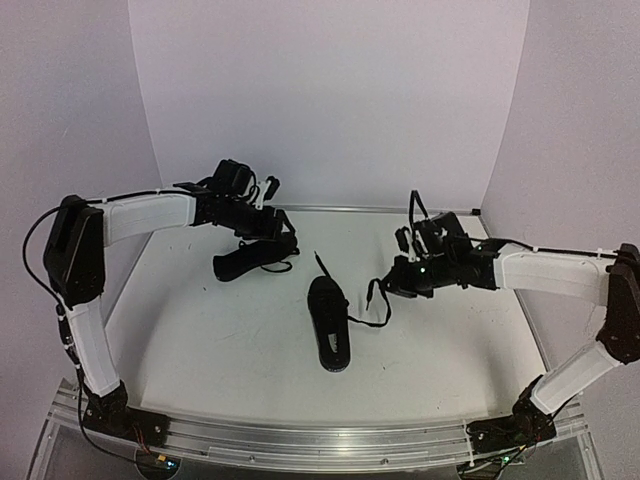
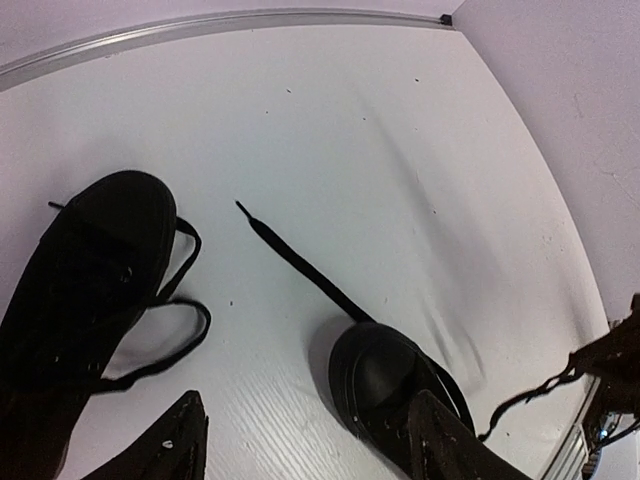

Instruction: Tie the shoes

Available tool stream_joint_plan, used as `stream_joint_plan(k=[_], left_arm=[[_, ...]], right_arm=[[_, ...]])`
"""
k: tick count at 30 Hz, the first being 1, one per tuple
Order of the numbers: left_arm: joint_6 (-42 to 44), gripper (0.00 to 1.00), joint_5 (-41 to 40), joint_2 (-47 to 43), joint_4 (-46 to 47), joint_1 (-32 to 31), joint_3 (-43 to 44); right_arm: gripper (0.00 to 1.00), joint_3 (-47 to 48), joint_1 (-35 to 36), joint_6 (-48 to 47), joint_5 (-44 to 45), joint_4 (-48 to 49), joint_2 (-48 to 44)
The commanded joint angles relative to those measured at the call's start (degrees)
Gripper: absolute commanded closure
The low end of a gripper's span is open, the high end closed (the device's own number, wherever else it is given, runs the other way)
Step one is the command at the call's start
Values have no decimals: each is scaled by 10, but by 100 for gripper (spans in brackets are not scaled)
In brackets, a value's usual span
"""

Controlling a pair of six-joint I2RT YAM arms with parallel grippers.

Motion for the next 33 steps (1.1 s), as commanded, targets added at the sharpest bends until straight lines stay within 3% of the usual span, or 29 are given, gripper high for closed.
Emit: stream_joint_plan(k=[1,9,20,28,33], left_arm=[[23,34,-20,109,-29,-21,106],[-4,34,-114,250,-53,-68,246],[-32,36,-173,380,-94,-92,369],[-14,47,-205,464,-142,-107,456],[-4,63,-206,468,-153,-108,449]], right_arm=[[100,-78,0,61,16,58,-13],[100,-103,0,56,39,60,11],[100,-109,0,58,42,61,19],[100,-115,0,58,51,61,18],[100,-116,0,57,55,61,16]])
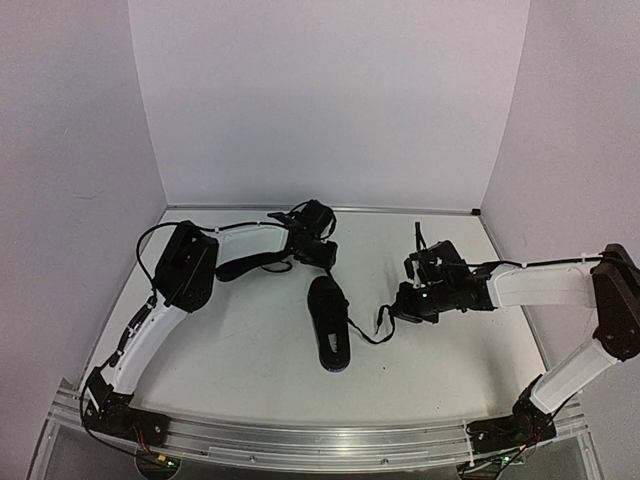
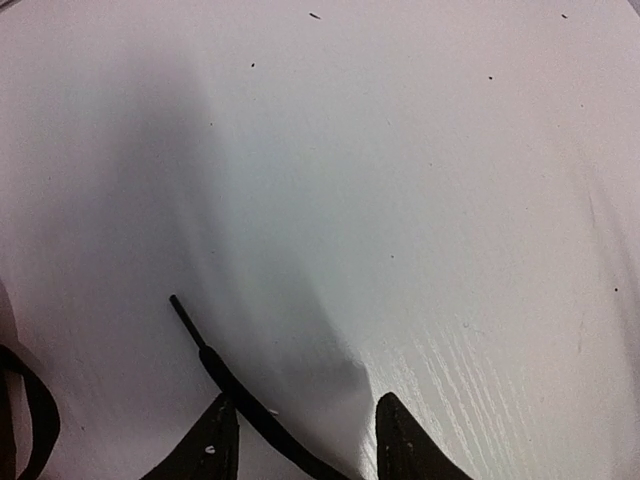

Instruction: Tie the shoes

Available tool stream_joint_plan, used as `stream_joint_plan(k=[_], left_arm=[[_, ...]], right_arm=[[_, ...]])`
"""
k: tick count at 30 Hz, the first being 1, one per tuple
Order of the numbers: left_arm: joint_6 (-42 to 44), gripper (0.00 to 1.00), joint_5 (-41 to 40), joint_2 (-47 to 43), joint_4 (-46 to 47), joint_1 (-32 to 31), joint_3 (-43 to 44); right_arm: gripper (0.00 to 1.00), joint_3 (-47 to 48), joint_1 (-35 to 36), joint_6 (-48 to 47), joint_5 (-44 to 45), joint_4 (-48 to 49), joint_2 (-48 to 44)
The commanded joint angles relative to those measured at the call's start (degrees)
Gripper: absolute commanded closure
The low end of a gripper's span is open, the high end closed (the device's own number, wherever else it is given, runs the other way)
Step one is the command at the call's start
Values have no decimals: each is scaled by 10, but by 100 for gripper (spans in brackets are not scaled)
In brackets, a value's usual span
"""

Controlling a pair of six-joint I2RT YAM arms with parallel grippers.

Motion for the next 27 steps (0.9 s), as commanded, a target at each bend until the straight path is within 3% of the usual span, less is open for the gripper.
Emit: stream_joint_plan(k=[1,10,20,27], left_arm=[[14,66,-9,26,-59,-5,3],[47,100,74,1,3,-22,-4],[46,100,164,-87,112,-65,-30],[16,100,175,-262,205,-67,-179]], right_arm=[[100,-5,0,1,17,10,2],[100,-6,0,3,11,11,1],[100,-13,0,13,13,10,-19],[100,-12,0,20,20,11,-51]])
